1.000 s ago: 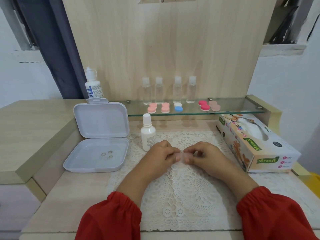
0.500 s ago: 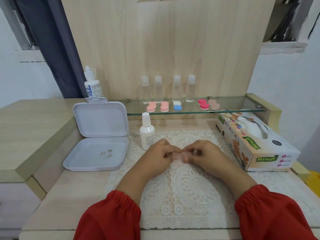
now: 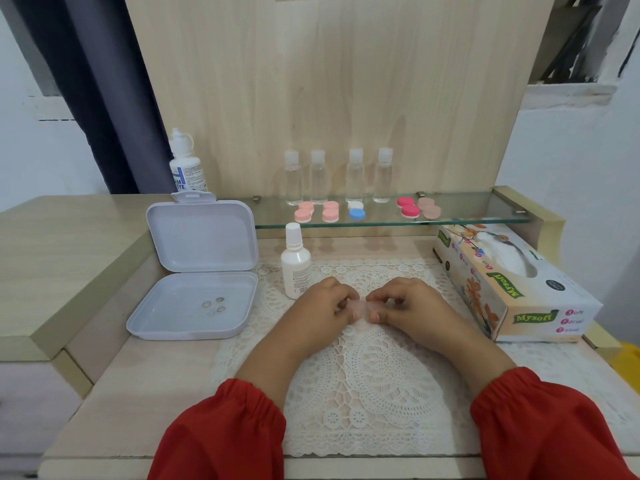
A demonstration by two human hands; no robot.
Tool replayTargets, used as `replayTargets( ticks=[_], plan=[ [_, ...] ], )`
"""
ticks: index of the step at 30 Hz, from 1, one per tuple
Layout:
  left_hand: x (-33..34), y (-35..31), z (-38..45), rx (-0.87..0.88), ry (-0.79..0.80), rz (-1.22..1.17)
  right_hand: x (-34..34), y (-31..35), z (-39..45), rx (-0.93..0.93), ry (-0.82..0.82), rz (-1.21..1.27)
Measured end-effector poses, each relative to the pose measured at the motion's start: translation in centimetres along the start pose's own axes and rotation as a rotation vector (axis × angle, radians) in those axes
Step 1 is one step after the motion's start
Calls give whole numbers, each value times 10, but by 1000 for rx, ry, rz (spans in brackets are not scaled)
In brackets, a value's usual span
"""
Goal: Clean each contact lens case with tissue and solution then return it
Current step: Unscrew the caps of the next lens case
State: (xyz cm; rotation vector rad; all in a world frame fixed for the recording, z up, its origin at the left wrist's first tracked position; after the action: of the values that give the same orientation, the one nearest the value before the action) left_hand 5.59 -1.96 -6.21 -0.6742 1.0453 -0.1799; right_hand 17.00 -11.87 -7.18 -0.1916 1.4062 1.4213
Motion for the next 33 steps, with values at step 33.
replayTargets(
  ticks=[33],
  plan=[
    [-1,-3,-4,-25,28,-22,0,1,0,-3,5,16]
  ],
)
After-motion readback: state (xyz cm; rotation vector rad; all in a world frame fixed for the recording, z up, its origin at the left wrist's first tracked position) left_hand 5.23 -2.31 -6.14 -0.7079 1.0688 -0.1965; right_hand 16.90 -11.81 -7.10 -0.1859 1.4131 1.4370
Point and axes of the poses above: each hand's wrist, its own z-axis towards the middle knuckle, its own x-axis out of the palm, y = z × x, the point moved 7 cm from there along z, towards the middle knuckle, and after that the axes turned 6 degrees about -y, right-handed, at the moved point
